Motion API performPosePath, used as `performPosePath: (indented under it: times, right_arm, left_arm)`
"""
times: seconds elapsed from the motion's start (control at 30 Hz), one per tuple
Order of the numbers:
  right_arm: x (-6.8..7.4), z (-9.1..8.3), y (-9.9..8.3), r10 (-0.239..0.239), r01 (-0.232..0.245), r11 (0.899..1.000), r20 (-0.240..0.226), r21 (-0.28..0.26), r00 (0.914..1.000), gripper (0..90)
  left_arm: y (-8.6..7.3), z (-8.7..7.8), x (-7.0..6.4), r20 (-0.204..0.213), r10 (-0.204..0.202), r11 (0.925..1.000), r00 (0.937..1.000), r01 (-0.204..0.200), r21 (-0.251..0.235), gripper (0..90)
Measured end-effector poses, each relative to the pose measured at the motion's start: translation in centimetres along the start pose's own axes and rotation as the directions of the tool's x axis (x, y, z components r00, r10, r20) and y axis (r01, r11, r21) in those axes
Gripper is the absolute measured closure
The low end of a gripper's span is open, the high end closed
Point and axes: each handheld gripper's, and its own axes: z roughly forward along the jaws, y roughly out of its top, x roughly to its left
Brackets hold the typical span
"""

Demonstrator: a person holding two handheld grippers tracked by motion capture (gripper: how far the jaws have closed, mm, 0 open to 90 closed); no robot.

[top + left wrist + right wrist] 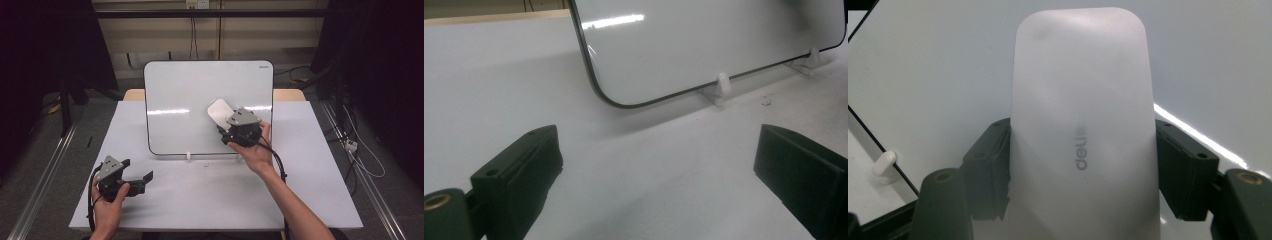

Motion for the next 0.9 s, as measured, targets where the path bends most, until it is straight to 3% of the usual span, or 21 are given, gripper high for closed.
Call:
performPosePath:
  times: [0.53, 0.9]
  right_arm:
    - [-2.5, -2.7, -3.2, 0.043, -0.045, 0.998, 0.046, 0.035, 0.9980, 31.5]
    - [-3.5, -4.4, -5.6, 0.062, -0.065, 0.996, 0.062, 0.054, 0.9962, 31.5]
  left_arm:
    - [-0.1, 0.3, 0.2, 0.005, -0.009, 0.9999, 0.9999, 0.009, 0.008, 4.9]
    - [0.0, 0.1, 0.0, -0.001, -0.002, 1.0000, 1.0000, 0.002, 0.007, 4.9]
